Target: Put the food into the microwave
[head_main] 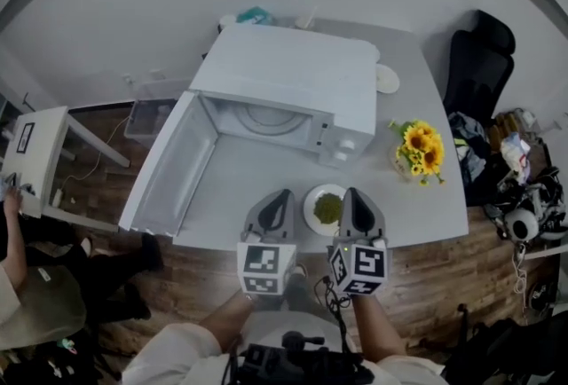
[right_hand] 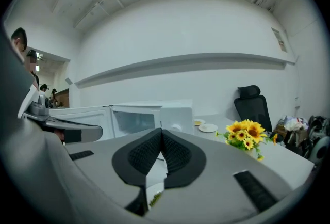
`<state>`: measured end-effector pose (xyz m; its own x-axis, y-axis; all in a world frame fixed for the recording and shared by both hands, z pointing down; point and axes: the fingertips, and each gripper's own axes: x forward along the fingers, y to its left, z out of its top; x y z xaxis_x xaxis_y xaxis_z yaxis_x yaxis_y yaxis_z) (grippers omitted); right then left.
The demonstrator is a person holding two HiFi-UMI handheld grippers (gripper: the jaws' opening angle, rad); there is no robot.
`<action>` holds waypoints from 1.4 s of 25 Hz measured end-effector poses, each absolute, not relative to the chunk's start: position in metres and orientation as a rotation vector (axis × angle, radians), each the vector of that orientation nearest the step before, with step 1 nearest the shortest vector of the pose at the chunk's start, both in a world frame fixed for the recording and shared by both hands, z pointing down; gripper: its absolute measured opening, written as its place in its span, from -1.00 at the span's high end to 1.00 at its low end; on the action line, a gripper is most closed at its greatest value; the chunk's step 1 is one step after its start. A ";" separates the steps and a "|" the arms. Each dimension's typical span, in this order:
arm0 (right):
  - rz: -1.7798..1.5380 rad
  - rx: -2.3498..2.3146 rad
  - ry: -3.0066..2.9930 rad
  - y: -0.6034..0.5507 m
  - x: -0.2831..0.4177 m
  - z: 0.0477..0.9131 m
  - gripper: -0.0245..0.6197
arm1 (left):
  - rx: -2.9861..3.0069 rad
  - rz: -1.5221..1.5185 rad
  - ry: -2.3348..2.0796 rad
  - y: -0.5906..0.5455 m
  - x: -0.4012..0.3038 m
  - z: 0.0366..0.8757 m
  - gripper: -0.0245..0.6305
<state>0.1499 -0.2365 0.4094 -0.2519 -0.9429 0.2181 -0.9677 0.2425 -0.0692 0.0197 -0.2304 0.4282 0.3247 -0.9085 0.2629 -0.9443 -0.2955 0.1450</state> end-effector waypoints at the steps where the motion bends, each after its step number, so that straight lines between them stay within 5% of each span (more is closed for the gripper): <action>1: 0.309 1.842 -2.347 -0.236 0.156 0.419 0.85 | 2.301 0.193 -1.657 -0.230 0.021 0.439 0.89; 7: 0.460 1.882 -2.211 -0.234 0.188 0.479 0.81 | 2.202 0.274 -1.549 -0.228 0.040 0.505 0.88; 9: 0.515 1.873 -2.191 -0.233 0.194 0.498 0.64 | 2.191 0.292 -1.516 -0.228 0.048 0.522 0.77; 15: 0.613 1.889 -2.129 -0.233 0.209 0.544 0.64 | 2.138 0.300 -1.470 -0.241 0.061 0.563 0.57; 35: 0.832 1.814 -1.875 -0.238 0.230 0.629 0.64 | 1.961 0.475 -1.375 -0.249 0.074 0.638 0.56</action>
